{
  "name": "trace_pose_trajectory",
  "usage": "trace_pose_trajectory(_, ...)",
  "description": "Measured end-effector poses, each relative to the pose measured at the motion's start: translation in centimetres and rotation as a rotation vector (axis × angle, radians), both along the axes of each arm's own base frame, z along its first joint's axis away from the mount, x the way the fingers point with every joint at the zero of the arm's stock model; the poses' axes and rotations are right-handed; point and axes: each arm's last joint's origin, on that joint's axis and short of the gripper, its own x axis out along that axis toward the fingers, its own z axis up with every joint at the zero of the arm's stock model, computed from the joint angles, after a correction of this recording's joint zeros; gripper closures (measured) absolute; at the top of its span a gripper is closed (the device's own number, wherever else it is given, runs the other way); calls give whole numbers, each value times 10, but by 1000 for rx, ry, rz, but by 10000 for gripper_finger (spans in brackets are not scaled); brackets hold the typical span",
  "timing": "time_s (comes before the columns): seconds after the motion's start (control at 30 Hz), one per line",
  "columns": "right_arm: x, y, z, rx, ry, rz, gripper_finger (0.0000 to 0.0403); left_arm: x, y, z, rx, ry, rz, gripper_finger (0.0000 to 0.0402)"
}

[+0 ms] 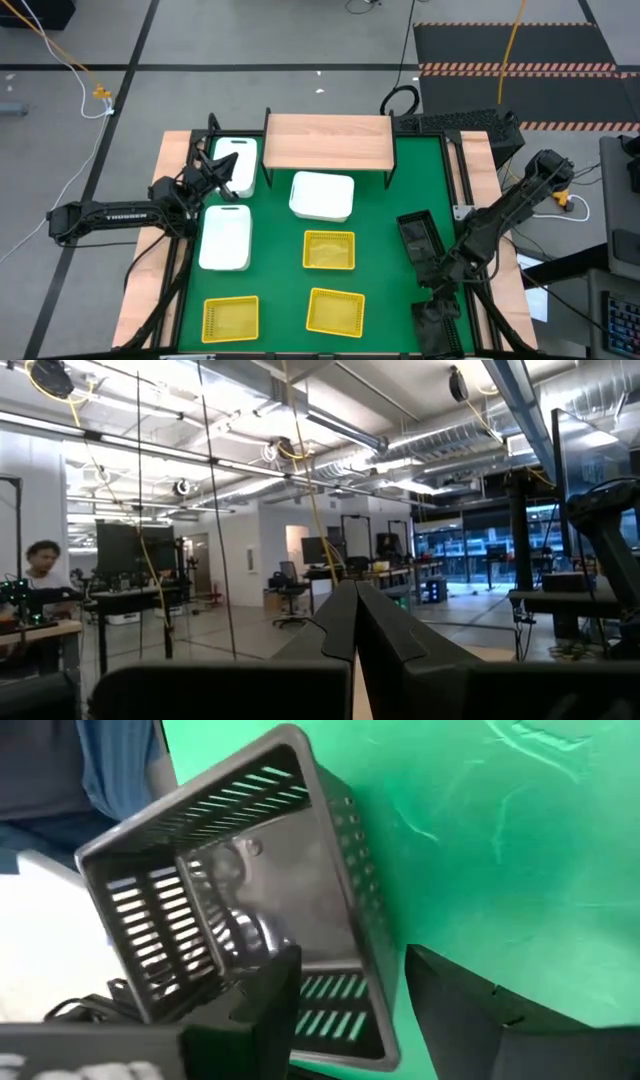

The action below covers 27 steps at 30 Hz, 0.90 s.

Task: Stack baskets on shelf by color
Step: Stack the bottom black bin on the other black bins

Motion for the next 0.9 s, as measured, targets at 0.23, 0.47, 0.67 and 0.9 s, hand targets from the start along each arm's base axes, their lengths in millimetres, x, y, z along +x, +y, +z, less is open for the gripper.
trace_pose_trajectory(0.23,-1,-5,-6,-132,-53,13,249,0,0,0,0,0,0,396)
trace_pose_trajectory(0.47,-7,-12,-15,-243,-2,116,329,0,0,-1,-4,6,-2,396)
trace_pose_trajectory(0.67,-1,-6,1,-212,-67,151,390,0,0,-1,-9,4,-4,396)
trace_pose_trajectory(0.9,3,-7,40,-368,-114,221,397,0,0,-1,-19,-4,-10,396)
